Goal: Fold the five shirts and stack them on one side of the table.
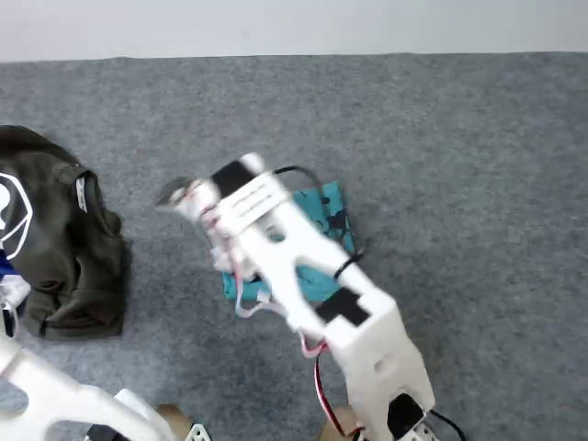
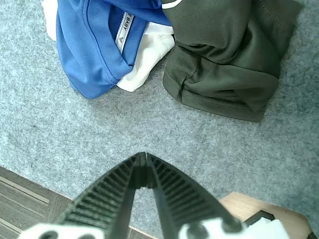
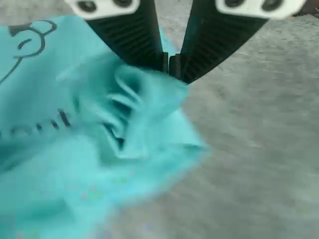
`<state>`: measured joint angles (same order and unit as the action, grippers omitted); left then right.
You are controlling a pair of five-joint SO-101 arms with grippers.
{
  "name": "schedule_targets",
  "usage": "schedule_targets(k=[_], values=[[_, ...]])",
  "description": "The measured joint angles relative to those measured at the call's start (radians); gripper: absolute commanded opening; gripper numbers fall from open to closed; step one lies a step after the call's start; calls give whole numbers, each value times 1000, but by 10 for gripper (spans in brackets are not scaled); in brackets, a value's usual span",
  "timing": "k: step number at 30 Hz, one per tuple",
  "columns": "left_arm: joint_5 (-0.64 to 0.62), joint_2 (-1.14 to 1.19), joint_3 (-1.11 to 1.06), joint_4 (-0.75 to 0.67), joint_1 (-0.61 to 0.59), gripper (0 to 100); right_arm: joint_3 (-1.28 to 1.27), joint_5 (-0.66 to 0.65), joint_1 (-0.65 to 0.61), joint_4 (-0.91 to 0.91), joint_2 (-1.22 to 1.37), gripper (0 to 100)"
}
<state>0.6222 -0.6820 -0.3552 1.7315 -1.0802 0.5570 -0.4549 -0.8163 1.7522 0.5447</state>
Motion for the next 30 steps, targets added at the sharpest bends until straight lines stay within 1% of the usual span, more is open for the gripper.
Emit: schedule_targets(k=[2,4,7,9,14,21,24,30], values=[[0,0,0,0,0,7,0,-3,-35,0,-66,9],[0,0,0,0,0,7,0,-3,-37,0,-121,9],[0,0,0,0,0,7,0,-3,-2,0,-176,9],[0,0,0,0,0,7,0,-12,54,0,-190,9],[0,0,0,0,0,7,-5,-37,176,0,-153,9],[0,0,0,0,0,7,-6,-38,175,-17,-9,9],[0,0,0,0,0,7,-6,-38,213,-92,23,9],[0,0,0,0,0,7,-6,-38,381,-249,35,9]])
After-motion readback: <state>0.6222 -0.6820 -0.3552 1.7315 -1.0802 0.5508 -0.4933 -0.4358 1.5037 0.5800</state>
